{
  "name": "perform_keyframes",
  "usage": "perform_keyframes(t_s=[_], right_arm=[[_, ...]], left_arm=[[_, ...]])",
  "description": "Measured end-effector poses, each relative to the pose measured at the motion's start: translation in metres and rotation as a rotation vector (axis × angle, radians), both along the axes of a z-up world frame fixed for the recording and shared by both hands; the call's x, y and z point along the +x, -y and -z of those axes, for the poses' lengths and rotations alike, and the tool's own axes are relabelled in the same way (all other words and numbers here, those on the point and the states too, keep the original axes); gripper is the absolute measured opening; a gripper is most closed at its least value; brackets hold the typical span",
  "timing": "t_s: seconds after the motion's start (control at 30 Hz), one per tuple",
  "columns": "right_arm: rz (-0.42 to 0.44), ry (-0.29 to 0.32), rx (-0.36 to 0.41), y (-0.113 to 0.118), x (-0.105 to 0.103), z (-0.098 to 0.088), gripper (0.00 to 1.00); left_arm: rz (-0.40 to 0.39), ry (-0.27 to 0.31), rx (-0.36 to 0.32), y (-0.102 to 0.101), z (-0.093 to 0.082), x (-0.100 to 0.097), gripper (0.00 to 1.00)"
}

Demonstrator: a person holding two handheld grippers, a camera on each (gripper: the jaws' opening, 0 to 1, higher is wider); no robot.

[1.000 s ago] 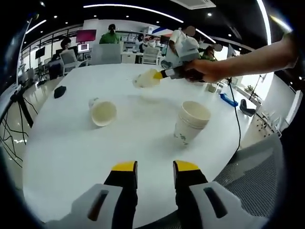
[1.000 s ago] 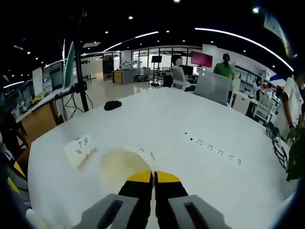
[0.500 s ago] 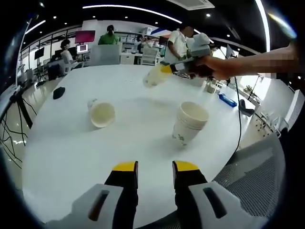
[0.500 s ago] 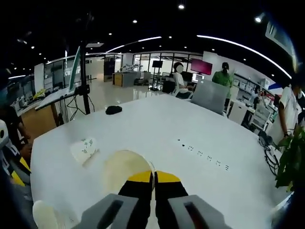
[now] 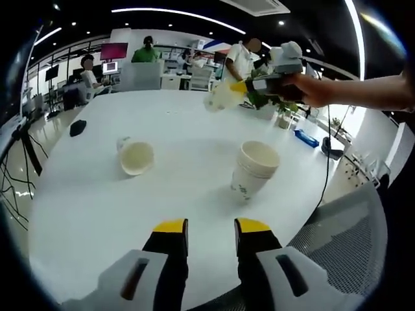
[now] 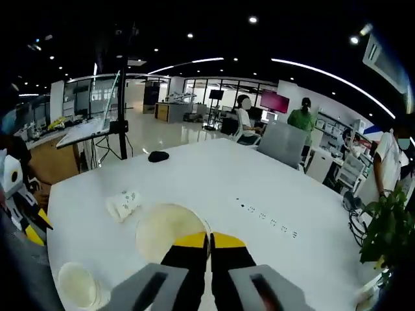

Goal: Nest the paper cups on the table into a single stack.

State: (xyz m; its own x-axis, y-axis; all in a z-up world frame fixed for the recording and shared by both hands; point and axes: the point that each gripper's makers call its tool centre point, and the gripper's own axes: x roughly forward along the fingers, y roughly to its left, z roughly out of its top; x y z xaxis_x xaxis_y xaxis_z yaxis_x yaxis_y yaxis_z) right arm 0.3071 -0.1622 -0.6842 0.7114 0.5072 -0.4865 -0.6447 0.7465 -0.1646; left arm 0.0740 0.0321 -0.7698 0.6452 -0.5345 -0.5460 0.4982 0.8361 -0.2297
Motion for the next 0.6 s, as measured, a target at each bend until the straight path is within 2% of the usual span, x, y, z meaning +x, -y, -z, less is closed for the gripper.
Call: perform_keyframes(t_s=[0.27, 0.6], right_arm=[[-0.025, 0.016, -0.034, 0.001, -0.026, -0.01, 0.0], [-0.049, 0.054, -0.036, -0.003, -0.054, -0.033, 0.0]], left_arm=[[0.014, 0.005, 0.001, 0.002, -0.001, -0.002, 0.26], [0.032, 0.008, 0.005, 0.005, -0.001, -0.002, 0.26]])
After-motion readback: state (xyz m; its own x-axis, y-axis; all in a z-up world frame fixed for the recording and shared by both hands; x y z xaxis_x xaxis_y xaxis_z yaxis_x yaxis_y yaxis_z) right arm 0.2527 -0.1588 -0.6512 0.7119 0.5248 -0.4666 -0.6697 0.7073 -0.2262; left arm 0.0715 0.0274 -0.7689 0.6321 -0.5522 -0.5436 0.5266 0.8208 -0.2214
